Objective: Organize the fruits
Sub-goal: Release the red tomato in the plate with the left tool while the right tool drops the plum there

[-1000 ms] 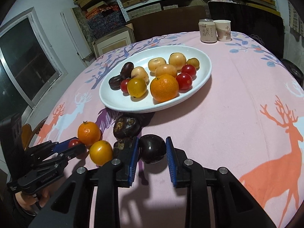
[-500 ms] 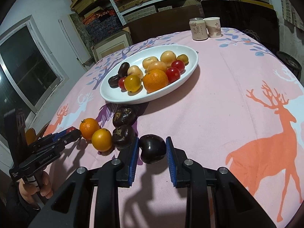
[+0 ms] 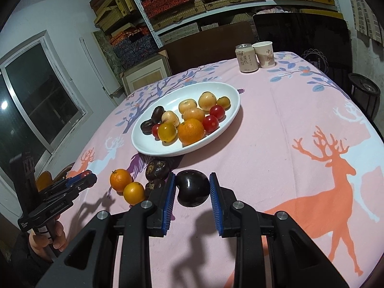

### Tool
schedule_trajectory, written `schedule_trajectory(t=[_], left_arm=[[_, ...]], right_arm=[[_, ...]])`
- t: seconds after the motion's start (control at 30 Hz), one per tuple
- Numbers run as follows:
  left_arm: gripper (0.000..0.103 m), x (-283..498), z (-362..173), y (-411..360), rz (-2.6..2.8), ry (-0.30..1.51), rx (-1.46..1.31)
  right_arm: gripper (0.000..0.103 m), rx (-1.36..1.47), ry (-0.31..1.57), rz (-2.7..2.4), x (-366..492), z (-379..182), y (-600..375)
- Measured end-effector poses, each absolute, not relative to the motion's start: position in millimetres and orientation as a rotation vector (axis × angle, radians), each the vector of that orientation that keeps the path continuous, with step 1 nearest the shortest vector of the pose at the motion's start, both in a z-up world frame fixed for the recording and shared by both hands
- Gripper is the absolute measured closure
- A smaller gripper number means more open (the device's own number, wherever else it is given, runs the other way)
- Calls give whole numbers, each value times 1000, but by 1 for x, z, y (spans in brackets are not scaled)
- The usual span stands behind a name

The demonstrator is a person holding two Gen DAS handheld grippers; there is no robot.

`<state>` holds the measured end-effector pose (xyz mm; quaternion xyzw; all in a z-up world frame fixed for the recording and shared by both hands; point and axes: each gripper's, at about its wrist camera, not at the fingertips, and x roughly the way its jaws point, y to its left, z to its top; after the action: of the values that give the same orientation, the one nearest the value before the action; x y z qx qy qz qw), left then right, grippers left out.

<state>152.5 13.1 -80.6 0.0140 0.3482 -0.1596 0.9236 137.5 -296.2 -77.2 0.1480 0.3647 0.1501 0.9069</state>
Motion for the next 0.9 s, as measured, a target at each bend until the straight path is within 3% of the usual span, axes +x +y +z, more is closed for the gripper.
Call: schedule_trajectory(t=[0.37,0.67,0.7,0.77,0.83,0.9], left_arm=[[74,234,-60,-54,-341,710,171],[74,301,-93,-67,-325,806,167],[73,303,-95,-67,-321,810,167],[59,303,-94,-60,-308,803,143],[44,295,-86,-51,-307,768,110],[38,282,-78,-43,-313,731,100]], right_arm=[[75,271,758,330,230,-33,-278],[73,229,865,322,315,-61,-236],[73,221,874,319,318,-64,-232],[64,227,876,320,319,-67,-229],[61,234,848,324,311,-63,-230],[61,211,826,326,299,-58,-231]])
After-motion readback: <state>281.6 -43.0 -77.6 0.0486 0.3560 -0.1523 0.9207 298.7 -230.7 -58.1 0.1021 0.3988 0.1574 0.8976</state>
